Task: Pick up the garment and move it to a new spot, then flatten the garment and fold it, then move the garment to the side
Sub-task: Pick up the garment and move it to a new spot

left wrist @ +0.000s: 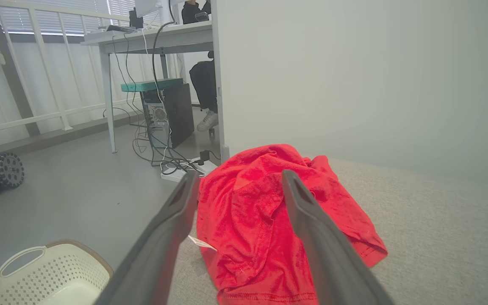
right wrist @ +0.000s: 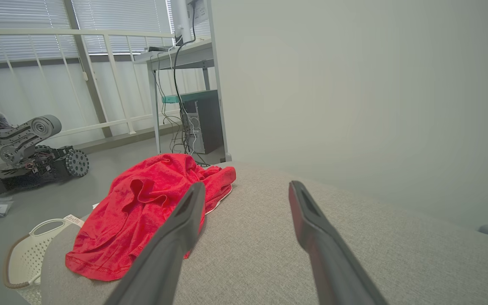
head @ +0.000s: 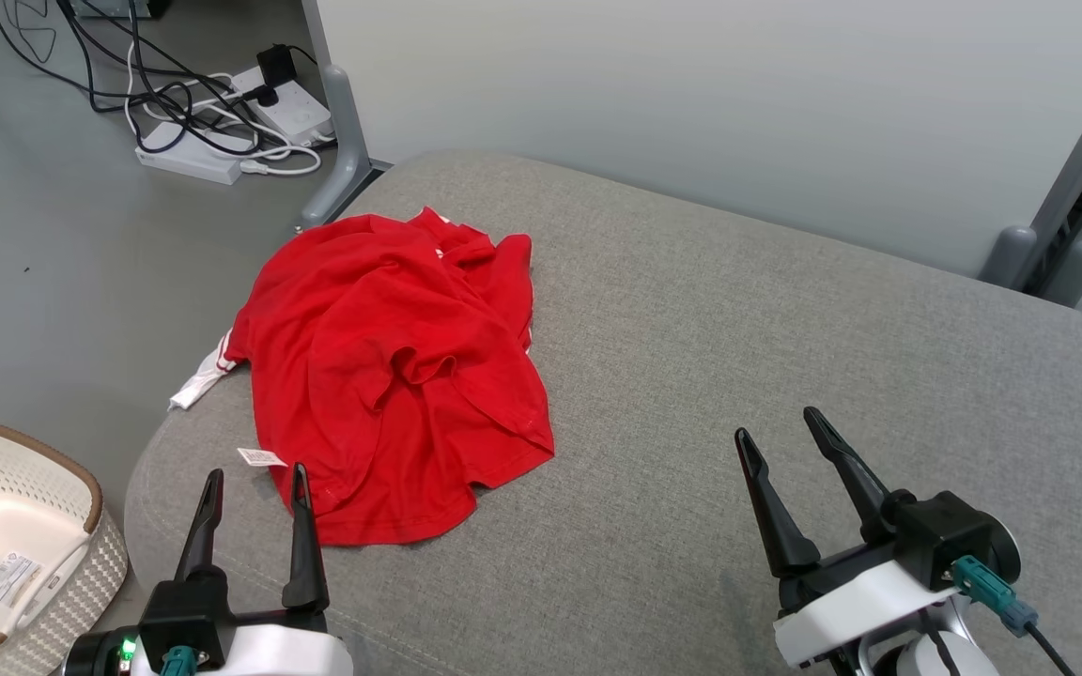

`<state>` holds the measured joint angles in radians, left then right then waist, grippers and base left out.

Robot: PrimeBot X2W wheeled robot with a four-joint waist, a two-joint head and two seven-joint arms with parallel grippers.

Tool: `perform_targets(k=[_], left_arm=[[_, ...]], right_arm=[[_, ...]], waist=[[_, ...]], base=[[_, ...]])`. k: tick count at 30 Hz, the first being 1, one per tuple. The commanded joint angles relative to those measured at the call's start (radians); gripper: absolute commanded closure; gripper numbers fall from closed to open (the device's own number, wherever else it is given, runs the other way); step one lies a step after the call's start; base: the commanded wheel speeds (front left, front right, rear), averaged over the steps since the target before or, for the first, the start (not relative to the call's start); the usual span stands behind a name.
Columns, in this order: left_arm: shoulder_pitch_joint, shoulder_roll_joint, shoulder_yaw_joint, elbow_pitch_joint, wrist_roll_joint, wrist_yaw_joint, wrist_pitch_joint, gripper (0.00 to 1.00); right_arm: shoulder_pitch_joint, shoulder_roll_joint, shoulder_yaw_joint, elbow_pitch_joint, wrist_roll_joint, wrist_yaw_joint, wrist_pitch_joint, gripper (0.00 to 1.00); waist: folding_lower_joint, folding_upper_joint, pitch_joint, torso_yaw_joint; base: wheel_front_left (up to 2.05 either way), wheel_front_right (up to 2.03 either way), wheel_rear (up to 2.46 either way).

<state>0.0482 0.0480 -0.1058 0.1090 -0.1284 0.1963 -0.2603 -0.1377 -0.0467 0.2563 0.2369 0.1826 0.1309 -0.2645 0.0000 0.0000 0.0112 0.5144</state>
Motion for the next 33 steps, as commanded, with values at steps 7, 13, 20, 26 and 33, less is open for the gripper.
perform_targets(k=[7,13,20,26,33], left_arm=[[-0.041,0.004,0.004,0.011,-0.039,0.006,-0.005,0.0],[-0.157,0.032,0.059,0.063,-0.048,-0.067,-0.005,0.0],[-0.422,0.146,0.056,0.246,-0.07,-0.215,0.056,0.0],[-0.614,0.225,0.039,0.381,-0.102,-0.292,0.19,0.0],[-0.808,0.303,-0.01,0.567,-0.193,-0.325,0.386,0.0]], right_arm=[[-0.005,-0.007,-0.026,-0.02,-0.036,0.0,-0.002,0.0],[-0.06,-0.008,-0.041,-0.062,-0.1,0.0,-0.002,0.0],[-0.129,-0.007,-0.074,-0.111,-0.159,0.0,-0.002,0.0],[-0.16,-0.007,-0.064,-0.124,-0.193,0.0,0.001,0.0],[-0.184,-0.007,-0.05,-0.139,-0.194,0.0,0.007,0.0]], waist=[[0.0,0.0,0.047,0.001],[0.0,0.0,0.175,-0.053],[0.0,0.0,0.322,-0.097],[0.0,0.0,0.391,-0.126],[0.0,0.0,0.445,-0.159]], base=[[0.0,0.0,0.0],[0.0,0.0,0.0],[0.0,0.0,0.0],[0.0,0.0,0.0],[0.0,0.0,0.0]])
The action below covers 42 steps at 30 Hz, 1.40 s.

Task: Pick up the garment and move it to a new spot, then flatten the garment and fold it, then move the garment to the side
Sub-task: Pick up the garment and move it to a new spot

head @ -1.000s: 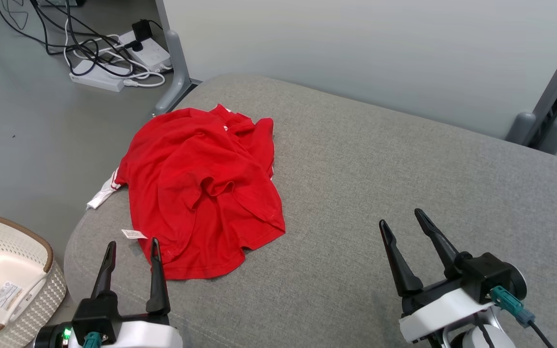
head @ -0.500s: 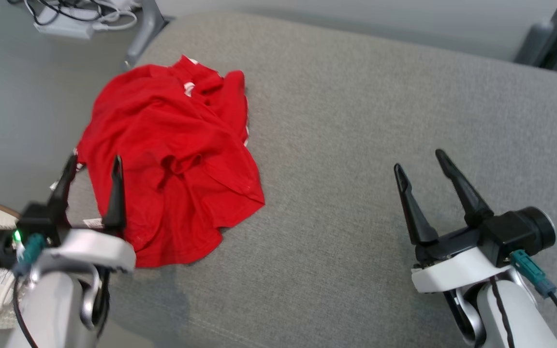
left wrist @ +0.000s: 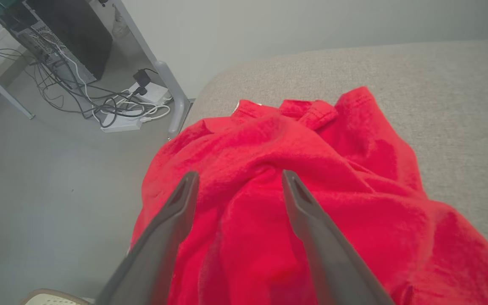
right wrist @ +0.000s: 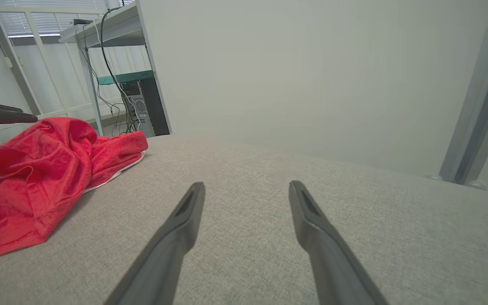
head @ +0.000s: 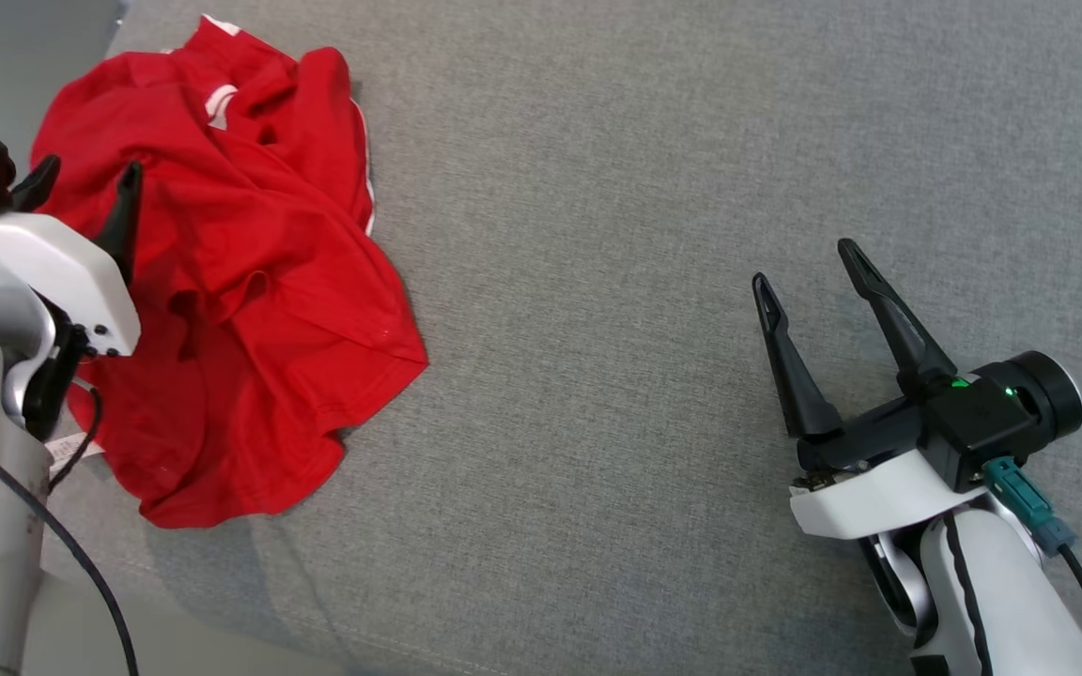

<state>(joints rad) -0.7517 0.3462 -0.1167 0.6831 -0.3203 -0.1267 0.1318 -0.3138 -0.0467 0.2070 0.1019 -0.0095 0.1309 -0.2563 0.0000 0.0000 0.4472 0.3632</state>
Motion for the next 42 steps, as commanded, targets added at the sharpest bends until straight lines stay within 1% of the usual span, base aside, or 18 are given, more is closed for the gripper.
perform_targets(k=[1,4,6,8,15,16,17,22,28,32,34,35,36,38,40,42], left_arm=[[-0.026,0.009,-0.003,0.013,-0.014,-0.003,0.011,0.0],[-0.07,0.006,-0.012,0.068,-0.059,-0.004,0.05,0.0],[-0.097,0.016,-0.022,0.103,-0.082,-0.004,0.069,0.0],[-0.122,0.025,-0.029,0.143,-0.094,-0.003,0.084,0.0],[-0.196,0.028,-0.077,0.266,-0.13,-0.004,0.152,0.0],[-0.205,0.028,-0.079,0.282,-0.141,-0.004,0.164,0.13],[-0.213,0.032,-0.081,0.295,-0.144,-0.004,0.167,1.0],[-0.234,0.049,-0.082,0.327,-0.164,-0.004,0.108,1.0],[-0.247,0.072,-0.079,0.328,-0.195,-0.004,0.016,1.0],[-0.236,0.089,-0.093,0.296,-0.203,-0.004,-0.063,1.0],[-0.235,0.101,-0.082,0.276,-0.215,-0.004,-0.111,1.0],[-0.235,0.105,-0.081,0.268,-0.212,-0.004,-0.132,1.0],[-0.235,0.105,-0.081,0.268,-0.212,-0.004,-0.132,1.0],[-0.237,0.109,-0.082,0.241,-0.205,-0.003,-0.181,1.0],[-0.242,0.107,-0.079,0.207,-0.202,-0.001,-0.224,1.0],[-0.243,0.089,-0.058,0.167,-0.239,-0.002,-0.261,1.0]], right_arm=[[-0.01,-0.007,-0.002,-0.005,-0.006,0.0,0.0,0.0],[-0.011,-0.007,-0.006,-0.012,-0.013,0.0,0.007,0.0],[-0.01,-0.007,0.0,-0.019,-0.019,0.0,0.014,0.0],[-0.009,-0.007,0.004,-0.025,-0.023,0.0,0.019,0.0],[0.002,-0.007,0.005,-0.045,-0.044,0.0,0.029,0.0],[0.005,-0.009,0.003,-0.046,-0.046,0.0,0.032,0.0],[0.008,-0.013,0.001,-0.047,-0.047,0.0,0.033,0.0],[0.013,-0.013,-0.02,-0.043,-0.037,0.0,0.029,0.0],[0.015,-0.009,-0.016,-0.022,-0.023,0.0,0.014,0.0],[0.023,-0.007,-0.018,0.004,-0.007,0.0,0.004,0.0],[0.03,-0.006,-0.02,0.017,0.0,0.0,-0.002,0.0],[0.035,-0.006,-0.019,0.024,0.006,0.0,-0.004,0.0],[0.035,-0.006,-0.019,0.024,0.006,0.0,-0.004,0.0],[0.044,-0.006,-0.02,0.031,0.027,0.0,-0.006,0.0],[0.052,-0.006,-0.024,0.039,0.04,0.0,-0.009,0.0],[0.062,-0.006,-0.028,0.047,0.056,0.0,-0.011,0.0]], waist=[[0.0,0.0,0.015,-0.01],[0.0,0.0,0.034,-0.014],[0.0,0.0,0.045,-0.02],[0.0,0.0,0.057,-0.025],[0.0,0.0,0.086,-0.033],[0.0,0.0,0.088,-0.034],[0.0,0.0,0.089,-0.036],[0.0,0.0,0.079,-0.04],[0.0,0.0,0.027,-0.043],[0.0,0.0,-0.031,-0.042],[0.0,0.0,-0.064,-0.039],[0.0,0.0,-0.082,-0.037],[0.0,0.0,-0.082,-0.037],[0.0,0.0,-0.117,-0.033],[0.0,0.0,-0.147,-0.03],[0.0,0.0,-0.176,-0.028]], base=[[0.0,0.0,0.0],[0.0,0.0,0.0],[0.0,0.0,0.0],[0.0,0.0,0.0],[0.0,0.0,0.0],[0.0,0.0,0.0],[0.0,0.0,0.0],[0.0,0.0,0.0],[0.0,0.0,0.0],[0.0,0.0,0.0],[0.0,0.0,0.0],[0.0,0.0,0.0],[0.0,0.0,0.0],[0.0,0.0,0.0],[0.0,0.0,0.0],[0.0,0.0,0.0]])
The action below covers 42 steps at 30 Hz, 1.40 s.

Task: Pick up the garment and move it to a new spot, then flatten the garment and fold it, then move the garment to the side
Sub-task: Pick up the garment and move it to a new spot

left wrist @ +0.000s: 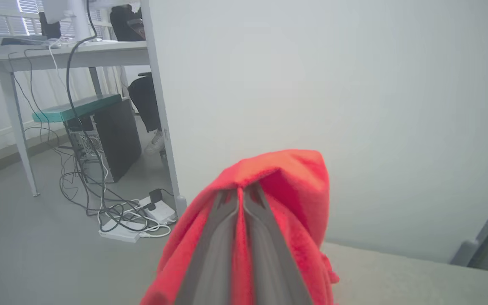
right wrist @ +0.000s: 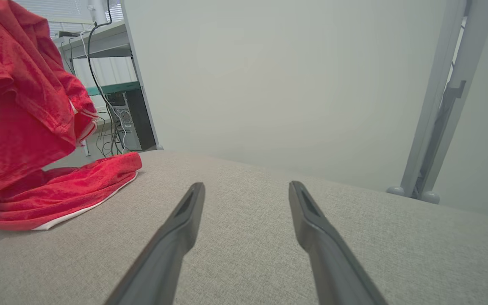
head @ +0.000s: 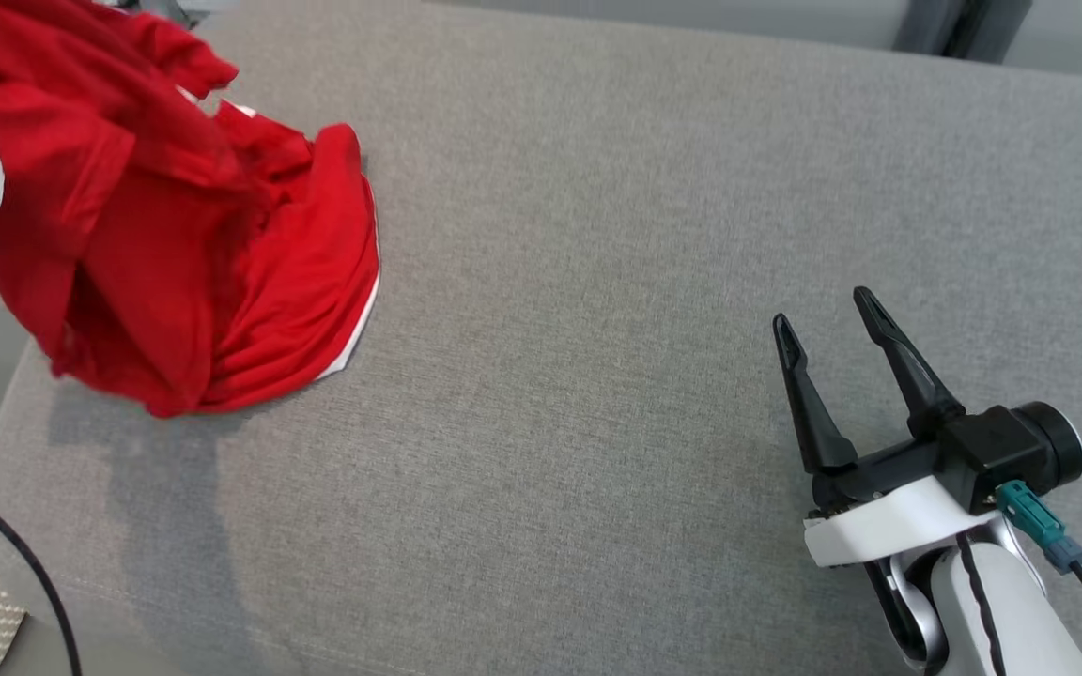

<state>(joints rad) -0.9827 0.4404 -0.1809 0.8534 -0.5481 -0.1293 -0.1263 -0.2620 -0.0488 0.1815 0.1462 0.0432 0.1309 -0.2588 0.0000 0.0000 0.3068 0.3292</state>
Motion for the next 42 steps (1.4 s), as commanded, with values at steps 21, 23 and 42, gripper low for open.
perform_targets(k=[21,23,42], left_arm=[[0.231,-0.208,-0.019,-0.641,-0.18,0.118,0.102,1.0],[0.268,-0.249,-0.034,-0.689,-0.196,0.159,0.14,1.0],[0.342,-0.387,-0.32,-0.572,-0.152,0.378,-0.082,1.0]], right_arm=[[0.055,-0.004,-0.047,-0.018,0.098,0.0,-0.008,0.0],[0.048,-0.004,-0.059,-0.022,0.101,0.0,-0.008,0.0],[-0.009,-0.004,-0.106,-0.049,0.15,0.0,-0.008,0.0]], waist=[[0.0,0.0,-0.196,-0.149],[0.0,0.0,-0.188,-0.183],[0.0,0.0,-0.052,-0.537]], base=[[0.0,0.0,0.0],[0.0,0.0,0.0],[0.0,0.0,0.0]])
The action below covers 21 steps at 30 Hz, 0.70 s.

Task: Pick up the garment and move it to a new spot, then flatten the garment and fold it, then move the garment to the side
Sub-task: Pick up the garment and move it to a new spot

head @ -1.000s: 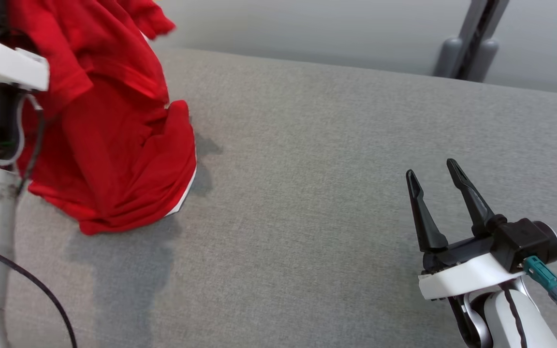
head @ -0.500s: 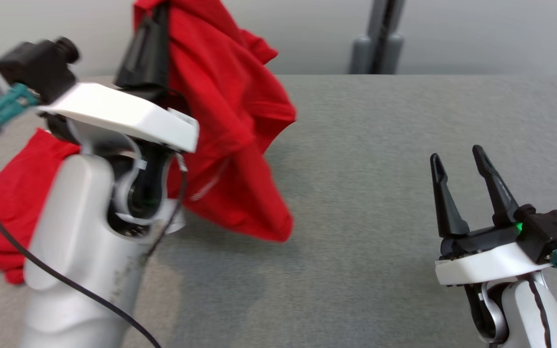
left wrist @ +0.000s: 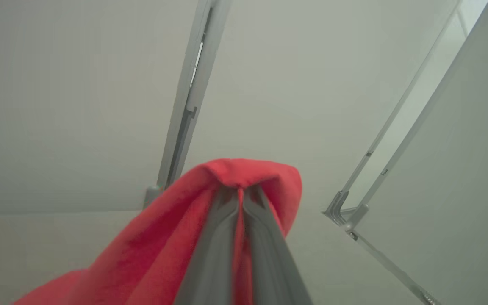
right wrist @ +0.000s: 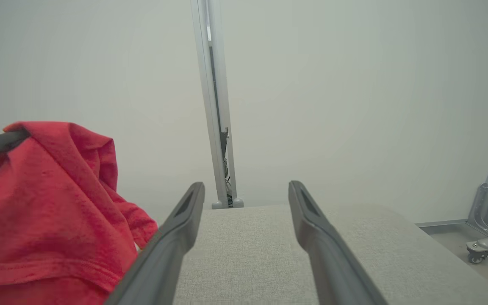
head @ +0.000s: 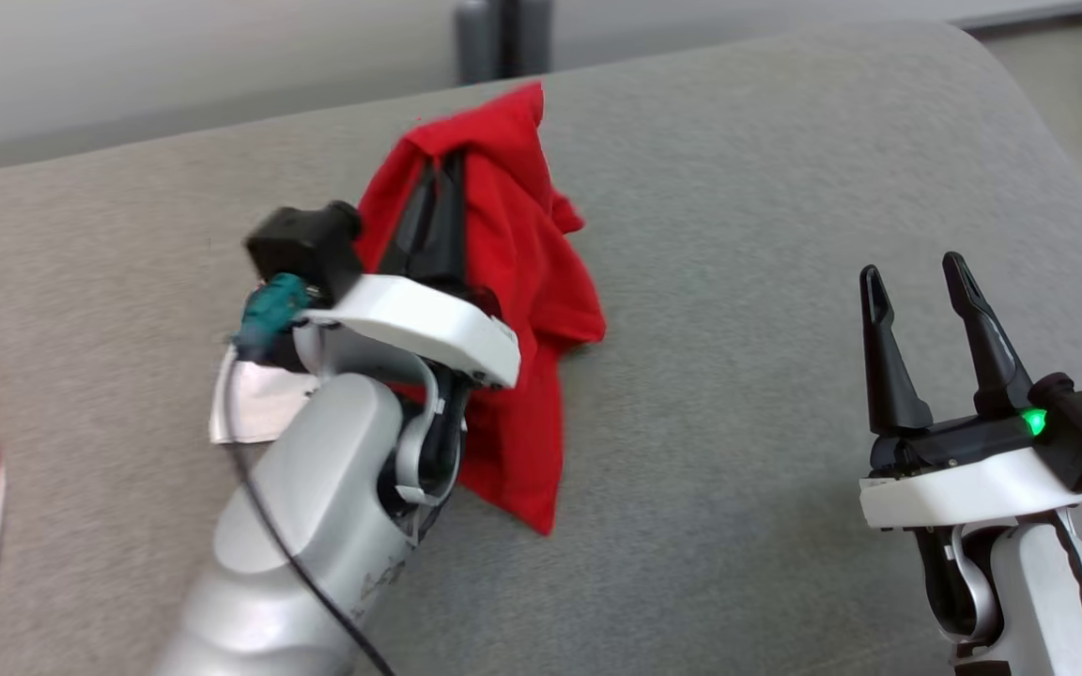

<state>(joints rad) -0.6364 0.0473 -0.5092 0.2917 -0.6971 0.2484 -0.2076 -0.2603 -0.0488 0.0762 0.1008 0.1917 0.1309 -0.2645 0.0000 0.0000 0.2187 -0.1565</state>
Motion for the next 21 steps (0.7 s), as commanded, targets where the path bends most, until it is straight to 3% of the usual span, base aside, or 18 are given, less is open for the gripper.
perform_targets(k=[1,2,4,6,9,14,21], left_arm=[[-0.011,0.006,-0.014,0.028,0.007,0.004,-0.003,1.0],[-0.018,0.006,-0.04,0.072,0.021,0.005,0.013,1.0],[-0.032,0.005,-0.103,0.153,0.043,-0.023,0.054,0.0],[-0.029,0.007,-0.162,0.232,0.037,-0.066,0.092,0.0],[-0.024,0.007,-0.191,0.265,0.021,-0.09,0.083,0.0],[-0.04,0.006,-0.174,0.279,0.009,-0.089,0.003,0.0],[-0.022,0.086,-0.166,0.204,0.096,-0.059,-0.048,0.0]], right_arm=[[-0.012,-0.004,0.001,-0.002,0.009,0.0,-0.002,0.0],[-0.012,-0.003,0.004,-0.001,0.014,0.0,-0.002,0.0],[-0.01,-0.004,0.007,0.0,0.022,0.0,-0.002,0.0],[-0.006,-0.003,0.007,-0.001,0.027,0.0,-0.002,0.0],[-0.001,-0.003,0.0,0.002,0.024,0.0,-0.002,0.0],[0.004,-0.004,0.003,0.007,0.005,0.0,-0.002,0.0],[0.028,-0.004,0.007,0.013,-0.03,0.0,-0.002,0.0]], waist=[[0.0,0.0,0.041,-0.066],[0.0,0.0,0.046,-0.08],[0.0,0.0,0.053,-0.097],[0.0,0.0,0.057,-0.105],[0.0,0.0,0.054,-0.091],[0.0,0.0,0.032,-0.03],[0.0,0.0,-0.024,0.08]], base=[[0.0,0.0,0.0],[0.0,0.0,0.0],[0.0,0.0,0.0],[0.0,0.0,0.0],[0.0,0.0,0.0],[0.0,0.0,0.0],[0.0,0.0,0.0]])
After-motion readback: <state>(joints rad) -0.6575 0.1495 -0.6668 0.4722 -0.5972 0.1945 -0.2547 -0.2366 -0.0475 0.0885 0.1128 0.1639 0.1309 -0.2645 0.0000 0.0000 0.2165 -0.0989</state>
